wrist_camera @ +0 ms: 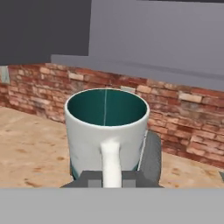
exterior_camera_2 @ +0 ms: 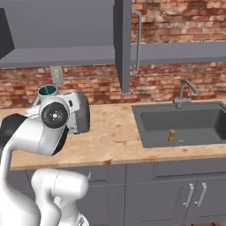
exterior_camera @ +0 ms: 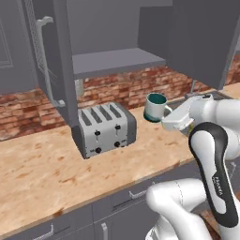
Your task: Open the cabinet directly in front. Then move the wine and the mug to the dining counter with the candle on it.
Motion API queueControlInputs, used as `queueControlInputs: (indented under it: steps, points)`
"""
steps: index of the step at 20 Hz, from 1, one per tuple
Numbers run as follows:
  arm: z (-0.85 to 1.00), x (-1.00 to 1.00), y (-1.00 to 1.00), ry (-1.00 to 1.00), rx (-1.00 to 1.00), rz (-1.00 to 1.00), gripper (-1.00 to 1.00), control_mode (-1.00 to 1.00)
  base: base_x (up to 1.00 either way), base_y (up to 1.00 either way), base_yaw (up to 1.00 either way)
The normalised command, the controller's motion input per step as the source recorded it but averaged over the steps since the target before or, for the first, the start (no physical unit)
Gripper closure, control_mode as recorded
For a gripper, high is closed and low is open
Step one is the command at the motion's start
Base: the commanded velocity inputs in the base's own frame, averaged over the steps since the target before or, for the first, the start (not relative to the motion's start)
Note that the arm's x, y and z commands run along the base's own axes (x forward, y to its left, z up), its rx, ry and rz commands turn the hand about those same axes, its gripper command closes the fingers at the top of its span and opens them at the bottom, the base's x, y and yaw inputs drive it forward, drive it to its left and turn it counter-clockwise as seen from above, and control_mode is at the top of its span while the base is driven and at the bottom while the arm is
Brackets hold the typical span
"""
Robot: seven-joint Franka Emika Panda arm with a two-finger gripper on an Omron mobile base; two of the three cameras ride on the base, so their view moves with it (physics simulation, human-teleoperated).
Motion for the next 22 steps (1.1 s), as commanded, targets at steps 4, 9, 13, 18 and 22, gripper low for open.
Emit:
queueControlInputs:
  steps: [4,9,13,18,22]
  points:
    - [0.00,0.00,0.00,0.00,0.00,0.00,1.00,1.00,-1.00,-0.07,-0.32]
    - [0.00,0.00,0.00,0.00,0.00,0.00,1.00,1.00,-0.52,-0.05,-0.84]
    - [0.00,0.00,0.00,0.00,0.00,0.00,1.00,1.00,0.00,0.00,-1.00]
    - [0.00,0.00,0.00,0.00,0.00,0.00,1.00,1.00,0.00,0.00,-1.00]
    - [0.00,0.00,0.00,0.00,0.00,0.00,1.00,1.00,0.00,0.00,-1.00]
